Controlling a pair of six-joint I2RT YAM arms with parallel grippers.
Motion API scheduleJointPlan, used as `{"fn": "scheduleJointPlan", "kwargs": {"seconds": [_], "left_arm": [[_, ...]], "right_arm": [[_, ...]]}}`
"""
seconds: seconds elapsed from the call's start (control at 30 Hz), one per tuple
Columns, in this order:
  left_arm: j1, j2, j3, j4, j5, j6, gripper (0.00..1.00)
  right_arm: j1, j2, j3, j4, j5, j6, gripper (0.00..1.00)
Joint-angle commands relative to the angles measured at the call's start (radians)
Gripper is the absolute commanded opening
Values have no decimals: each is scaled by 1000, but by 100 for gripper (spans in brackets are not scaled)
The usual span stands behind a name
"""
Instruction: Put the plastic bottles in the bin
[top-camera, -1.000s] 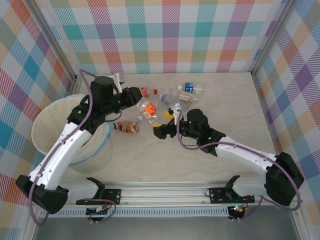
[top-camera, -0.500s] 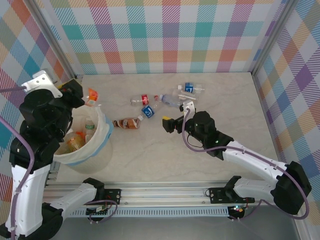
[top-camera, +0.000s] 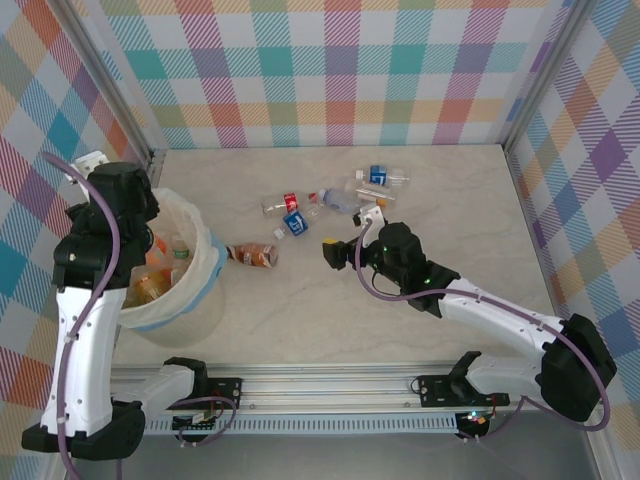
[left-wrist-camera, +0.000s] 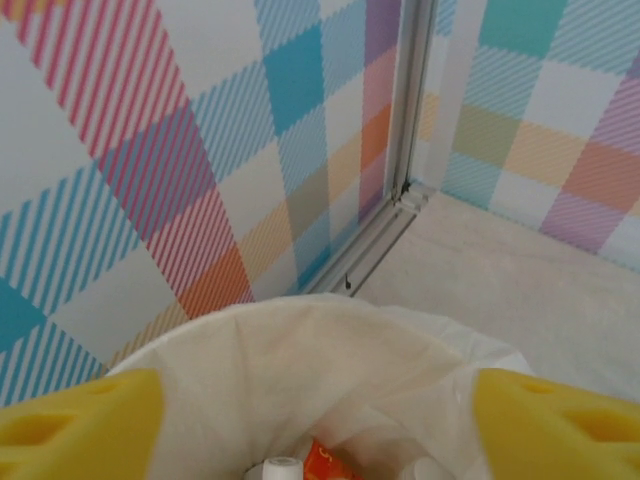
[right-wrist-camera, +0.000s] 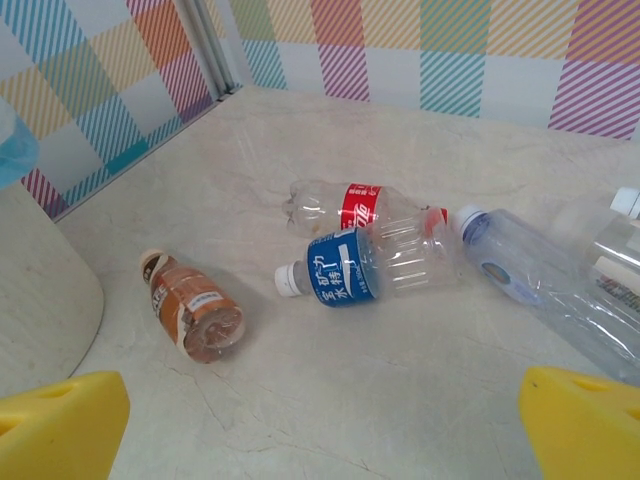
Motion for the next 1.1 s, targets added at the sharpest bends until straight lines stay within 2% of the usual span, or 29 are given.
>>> {"fn": "scheduleJointPlan", "kwargs": {"seconds": [0.0,0.13,0.27,0.37,0.47,0.57,0.77,0.87,1.07], "left_arm": [[8,27,55,-67,80,-7,100],[-92,49,92,-49,103,-49,100],[-314,118,143,-16,82,-80,100],[-514,206,181,37,10,-66,100],[-612,291,184,117,47,-71,100],[-630,377,141,186,147,-120,100],[-628,496,-3,290,250,-291,100],[-604,528,-94,327,254,-436,100],[-542,600,-189,286,214,-700,100]], "right_arm": [[-3,-15,36,-29,-8,-1,100],[-2,-43,7,-19,22,14,100],[-2,-57,-6,-29,78,31,100],[-4,-59,-5,-62,152,56,100],[-13,-68,-18,-77,200,97,100],[-32,-79,-35,-106,222,153,100],[-66,-103,-60,-166,236,223,100],[-72,-112,-71,-177,229,231,100],[-76,-115,-85,-171,221,234,100]]}}
